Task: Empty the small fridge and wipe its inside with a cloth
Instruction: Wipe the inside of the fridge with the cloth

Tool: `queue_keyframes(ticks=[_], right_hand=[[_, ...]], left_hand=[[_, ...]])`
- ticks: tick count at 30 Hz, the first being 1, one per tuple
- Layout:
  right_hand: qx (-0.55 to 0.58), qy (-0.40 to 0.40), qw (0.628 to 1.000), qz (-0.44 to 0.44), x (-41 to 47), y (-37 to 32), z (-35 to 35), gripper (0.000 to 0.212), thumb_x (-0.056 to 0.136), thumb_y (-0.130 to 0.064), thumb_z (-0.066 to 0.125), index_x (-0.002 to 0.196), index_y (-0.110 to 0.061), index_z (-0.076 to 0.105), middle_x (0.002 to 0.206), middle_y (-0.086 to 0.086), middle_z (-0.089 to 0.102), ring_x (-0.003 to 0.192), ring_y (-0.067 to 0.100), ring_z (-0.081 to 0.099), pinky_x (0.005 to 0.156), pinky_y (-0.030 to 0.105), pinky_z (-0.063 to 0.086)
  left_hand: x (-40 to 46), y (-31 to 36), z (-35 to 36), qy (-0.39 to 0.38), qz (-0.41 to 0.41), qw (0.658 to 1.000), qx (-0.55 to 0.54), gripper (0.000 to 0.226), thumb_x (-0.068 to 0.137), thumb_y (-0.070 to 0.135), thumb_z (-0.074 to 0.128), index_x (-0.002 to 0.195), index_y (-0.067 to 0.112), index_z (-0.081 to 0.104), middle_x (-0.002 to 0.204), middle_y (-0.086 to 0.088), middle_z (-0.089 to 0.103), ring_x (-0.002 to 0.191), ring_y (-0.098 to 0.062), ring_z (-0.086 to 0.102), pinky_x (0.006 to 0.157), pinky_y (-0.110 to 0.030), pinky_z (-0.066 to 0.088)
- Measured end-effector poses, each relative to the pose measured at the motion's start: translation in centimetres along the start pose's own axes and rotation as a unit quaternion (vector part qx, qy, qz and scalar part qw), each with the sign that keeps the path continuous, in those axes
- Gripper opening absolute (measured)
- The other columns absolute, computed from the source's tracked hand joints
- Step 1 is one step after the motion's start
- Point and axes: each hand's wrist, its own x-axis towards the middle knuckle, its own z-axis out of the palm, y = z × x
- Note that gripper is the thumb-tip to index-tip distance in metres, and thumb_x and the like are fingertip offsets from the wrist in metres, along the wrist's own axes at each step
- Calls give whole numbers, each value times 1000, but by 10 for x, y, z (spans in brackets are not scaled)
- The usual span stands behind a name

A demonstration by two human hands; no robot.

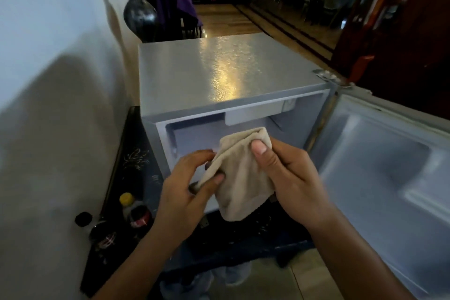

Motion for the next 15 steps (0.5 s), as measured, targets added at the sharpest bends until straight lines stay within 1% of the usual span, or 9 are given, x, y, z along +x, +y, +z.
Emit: queue_keyframes(ticks=[1,2,4,6,8,9,11,13,15], right_hand=[[7,7,1000,7,-11,-2,-7,44,100,-56,48,80,-20,64,69,-12,56,65,3,52,56,19,42],[11,13,1000,12,-21,-3,-13,44,99,-58,48,79,-21,64,69,-13,55,65,1,51,56,17,41],[13,30,999,25,-44,-5,-27,48,99,-59,47,84,-17,65,70,-11,57,67,1,55,57,17,44],[14,48,997,53,-66,-5,-38,47,100,-56,47,91,-15,68,75,-4,64,73,3,61,62,17,49],[27,63,994,86,-90,-6,-47,39,102,-48,48,95,-18,72,84,0,72,81,7,68,69,15,52],[36,70,992,100,-102,-7,-50,36,102,-45,48,96,-19,72,89,2,74,84,12,70,72,14,52],[60,68,989,121,-123,-8,-54,33,99,-42,52,98,-16,71,94,8,72,87,20,69,75,19,54],[108,44,985,129,-143,-12,-57,27,94,-40,60,99,-16,71,91,5,72,85,14,68,73,22,55],[143,20,980,134,-158,-17,-58,25,88,-36,69,102,-16,71,92,2,73,86,13,70,72,25,57]], left_hand=[[-5,5,5,2,-12,1000,-8,28,92,51,58,119,45,60,120,20,69,114,-6,66,93,-34,58],[-11,11,10,1,-17,1000,-22,23,92,49,57,114,44,63,111,18,72,105,-6,69,87,-30,58],[-25,25,21,-12,-20,997,-69,17,94,45,57,106,46,68,101,22,73,92,0,69,78,-16,55],[-40,37,31,-30,-47,991,-125,16,95,45,54,94,46,70,88,20,70,79,4,64,70,-10,50],[-56,48,42,-32,-95,977,-189,20,93,50,53,82,42,67,76,17,61,69,1,54,63,-11,44],[-64,54,47,-36,-109,973,-199,20,92,52,54,79,41,65,74,17,58,69,0,51,62,-11,42],[-80,63,56,-67,-117,972,-190,18,91,52,54,82,41,67,80,16,63,74,1,56,67,-9,44],[-98,74,64,-111,-129,963,-209,21,92,53,57,98,38,70,99,14,72,90,1,65,77,-10,50],[-116,82,68,-152,-142,951,-228,42,91,64,61,118,33,70,119,9,75,108,-5,70,86,-13,55]])
